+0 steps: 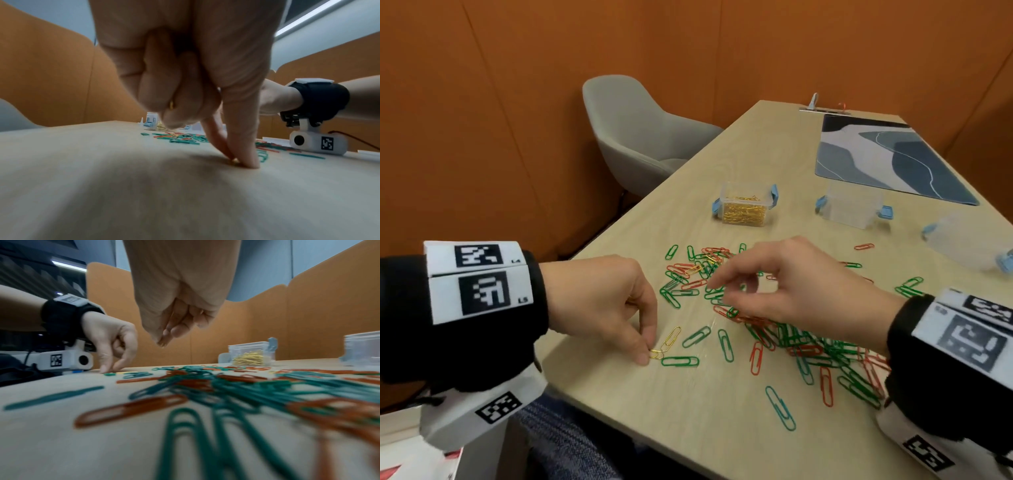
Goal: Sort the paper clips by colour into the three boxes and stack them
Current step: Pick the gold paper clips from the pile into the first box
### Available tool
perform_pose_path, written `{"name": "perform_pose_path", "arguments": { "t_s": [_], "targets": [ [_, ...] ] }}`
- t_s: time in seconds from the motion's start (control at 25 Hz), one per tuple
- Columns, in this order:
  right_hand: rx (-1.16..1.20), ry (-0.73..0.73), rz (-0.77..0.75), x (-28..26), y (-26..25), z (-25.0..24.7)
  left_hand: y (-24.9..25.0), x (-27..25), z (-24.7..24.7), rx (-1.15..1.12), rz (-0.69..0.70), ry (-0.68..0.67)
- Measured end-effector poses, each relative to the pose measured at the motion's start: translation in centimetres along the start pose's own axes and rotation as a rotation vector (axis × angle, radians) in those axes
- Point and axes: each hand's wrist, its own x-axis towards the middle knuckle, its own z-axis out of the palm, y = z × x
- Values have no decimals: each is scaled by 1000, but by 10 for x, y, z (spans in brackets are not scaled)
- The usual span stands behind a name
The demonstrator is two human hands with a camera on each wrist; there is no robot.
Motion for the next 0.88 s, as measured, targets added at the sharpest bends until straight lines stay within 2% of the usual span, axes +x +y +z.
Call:
{"name": "perform_pose_path", "arguments": {
  "t_s": [0.12,0.24,0.4,0.6,0.72,0.88],
  "targets": [
    [-68,-127,-65,9,-16,13,-4,1,3,3,-46,-30],
    [-136,-177,-120,20,-21,21,-7,2,2,-8,-109,-38],
    [-186,-247,-150,29,-22,28,-6,1,-8,-547,-294,-50],
    [-246,-316,-157,34,-23,33,-13,4,-14,-1004,-294,-28],
    [-229,-352,-125,33,-24,33,-15,6,-15,-1134,-339,-61],
    [-245,-439,-68,30,-22,32,-14,9,-10,-1172,-366,-119]
  ]
}}
